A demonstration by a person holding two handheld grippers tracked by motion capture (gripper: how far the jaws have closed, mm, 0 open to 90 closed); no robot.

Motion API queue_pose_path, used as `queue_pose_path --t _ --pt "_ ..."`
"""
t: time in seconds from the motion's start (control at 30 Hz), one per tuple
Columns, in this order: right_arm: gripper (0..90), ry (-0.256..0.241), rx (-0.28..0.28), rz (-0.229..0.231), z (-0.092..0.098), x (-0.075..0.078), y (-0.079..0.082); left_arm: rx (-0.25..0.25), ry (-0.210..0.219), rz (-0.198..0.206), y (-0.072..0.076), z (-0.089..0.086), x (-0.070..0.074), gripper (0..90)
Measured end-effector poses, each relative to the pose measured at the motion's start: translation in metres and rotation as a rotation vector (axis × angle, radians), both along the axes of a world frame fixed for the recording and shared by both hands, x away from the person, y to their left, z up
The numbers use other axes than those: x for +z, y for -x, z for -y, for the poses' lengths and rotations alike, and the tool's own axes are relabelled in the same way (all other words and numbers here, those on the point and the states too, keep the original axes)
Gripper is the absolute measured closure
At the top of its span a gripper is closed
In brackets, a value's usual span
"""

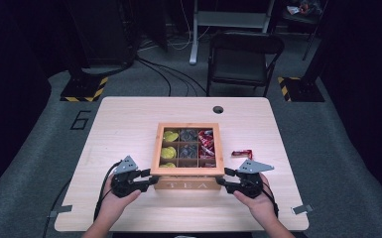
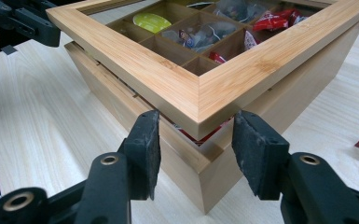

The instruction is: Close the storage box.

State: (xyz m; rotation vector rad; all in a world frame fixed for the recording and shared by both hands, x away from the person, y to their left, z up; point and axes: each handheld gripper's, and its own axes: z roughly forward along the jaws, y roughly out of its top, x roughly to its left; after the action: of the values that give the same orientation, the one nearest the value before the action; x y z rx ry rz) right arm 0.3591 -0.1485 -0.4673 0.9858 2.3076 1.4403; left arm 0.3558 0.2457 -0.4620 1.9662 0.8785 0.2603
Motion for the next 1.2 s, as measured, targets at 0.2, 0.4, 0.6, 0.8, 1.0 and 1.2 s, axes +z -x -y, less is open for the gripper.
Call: queue_pose_path --t 0.2,0.4,0.6,0.8,1.0,1.2 --pt "51.0 0.0 -0.003 -0.011 0.001 -0.002 0.001 0.006 -0.003 0.0 0.002 -0.001 -0.001 58.0" --pt "50.9 0.002 -0.003 -0.024 0.001 -0.004 0.003 0.018 0.007 -0.009 0.003 -0.005 -0.002 57.1" --pt "53.7 -0.055 -0.003 -0.008 0.005 0.002 0.005 0.014 0.019 0.007 0.004 -0.003 0.001 57.0" --pt "53.2 -0.031 -0.004 0.004 0.006 0.0 0.005 0.025 0.017 0.021 0.004 -0.005 0.002 56.0" --pt "50.2 -0.033 -0.017 0.01 0.009 -0.001 0.004 0.047 0.021 0.012 0.002 -0.011 0.003 51.9" --pt "49.7 -0.031 -0.035 0.01 0.012 -0.003 0.002 0.086 0.014 0.021 -0.001 -0.02 0.004 48.9"
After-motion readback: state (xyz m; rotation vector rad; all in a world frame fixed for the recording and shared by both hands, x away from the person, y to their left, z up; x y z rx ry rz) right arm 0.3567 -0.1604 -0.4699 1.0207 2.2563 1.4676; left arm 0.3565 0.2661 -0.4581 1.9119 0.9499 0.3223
